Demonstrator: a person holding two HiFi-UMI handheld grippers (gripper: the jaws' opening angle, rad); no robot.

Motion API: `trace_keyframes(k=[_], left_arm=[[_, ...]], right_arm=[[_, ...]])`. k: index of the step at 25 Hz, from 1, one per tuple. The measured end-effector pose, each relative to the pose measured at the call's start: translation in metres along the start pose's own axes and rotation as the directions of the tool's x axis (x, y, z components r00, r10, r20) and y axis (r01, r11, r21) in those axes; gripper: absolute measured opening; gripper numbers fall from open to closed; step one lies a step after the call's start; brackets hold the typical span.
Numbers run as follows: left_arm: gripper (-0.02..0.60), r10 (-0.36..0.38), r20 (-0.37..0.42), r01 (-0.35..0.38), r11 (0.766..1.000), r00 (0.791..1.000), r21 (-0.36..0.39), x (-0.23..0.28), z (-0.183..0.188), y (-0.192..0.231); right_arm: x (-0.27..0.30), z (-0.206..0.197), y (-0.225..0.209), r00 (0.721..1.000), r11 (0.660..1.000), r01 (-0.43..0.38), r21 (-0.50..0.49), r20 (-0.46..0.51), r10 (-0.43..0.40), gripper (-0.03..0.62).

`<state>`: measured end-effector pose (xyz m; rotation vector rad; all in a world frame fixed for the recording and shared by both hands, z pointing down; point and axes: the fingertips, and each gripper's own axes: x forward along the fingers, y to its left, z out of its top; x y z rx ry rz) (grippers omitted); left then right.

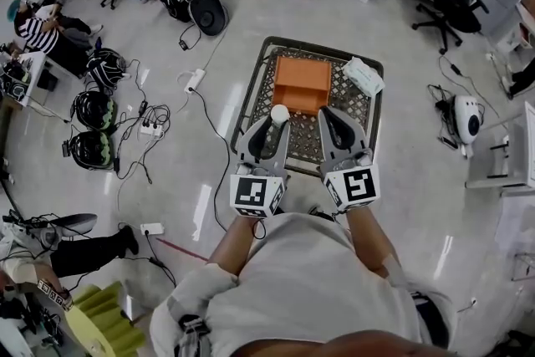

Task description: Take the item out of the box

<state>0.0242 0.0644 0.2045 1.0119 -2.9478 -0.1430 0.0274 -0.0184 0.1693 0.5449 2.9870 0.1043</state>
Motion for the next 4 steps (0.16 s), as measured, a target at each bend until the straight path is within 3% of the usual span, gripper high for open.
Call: trace_keyframes(k=[4], left_arm=[[0.123, 0.001, 0.000, -0.001, 1.000, 1.000, 0.000, 0.0007, -0.0008, 0.0002]], right_arm=[[0.0007, 0.0004, 0.0000, 1.000, 1.000, -0.002, 0.001, 0.005, 0.002, 0.005]])
